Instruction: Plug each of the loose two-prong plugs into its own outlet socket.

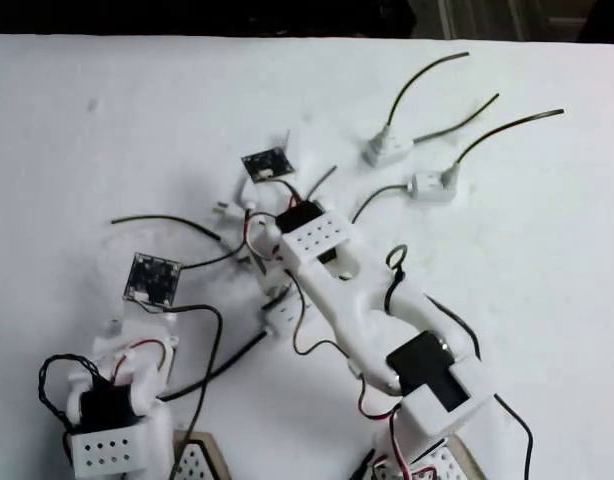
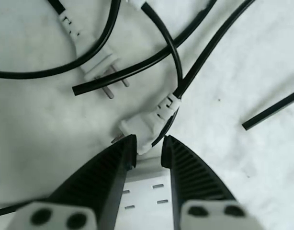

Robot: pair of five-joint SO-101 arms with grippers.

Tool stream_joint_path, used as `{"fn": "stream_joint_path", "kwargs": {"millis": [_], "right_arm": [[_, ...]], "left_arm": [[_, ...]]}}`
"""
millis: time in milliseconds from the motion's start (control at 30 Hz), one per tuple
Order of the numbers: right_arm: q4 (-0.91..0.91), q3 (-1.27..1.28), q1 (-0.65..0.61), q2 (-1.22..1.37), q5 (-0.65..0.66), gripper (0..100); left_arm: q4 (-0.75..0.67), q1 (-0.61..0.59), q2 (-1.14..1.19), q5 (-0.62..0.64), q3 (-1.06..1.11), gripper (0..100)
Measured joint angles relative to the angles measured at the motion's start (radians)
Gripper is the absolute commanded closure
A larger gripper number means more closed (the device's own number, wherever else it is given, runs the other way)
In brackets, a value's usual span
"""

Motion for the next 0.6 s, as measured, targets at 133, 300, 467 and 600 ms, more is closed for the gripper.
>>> {"fn": "stream_joint_path", "kwargs": {"millis": [133, 300, 467, 600], "right_arm": [[0.0, -0.002, -0.006, 0.014, 0.0, 90.3], [-0.005, -0.002, -0.005, 0.034, 0.0, 90.3], [-0.015, -0.052, -0.005, 0.089, 0.0, 90.3], [-0.014, -0.095, -0.003, 0.133, 0.0, 90.3]], "left_arm": [[0.0, 0.0, 0.0, 0.0, 0.0, 98], [0.0, 0.0, 0.0, 0.0, 0.0, 98], [0.0, 0.0, 0.0, 0.0, 0.0, 98], [0.0, 0.0, 0.0, 0.0, 0.0, 98]]}}
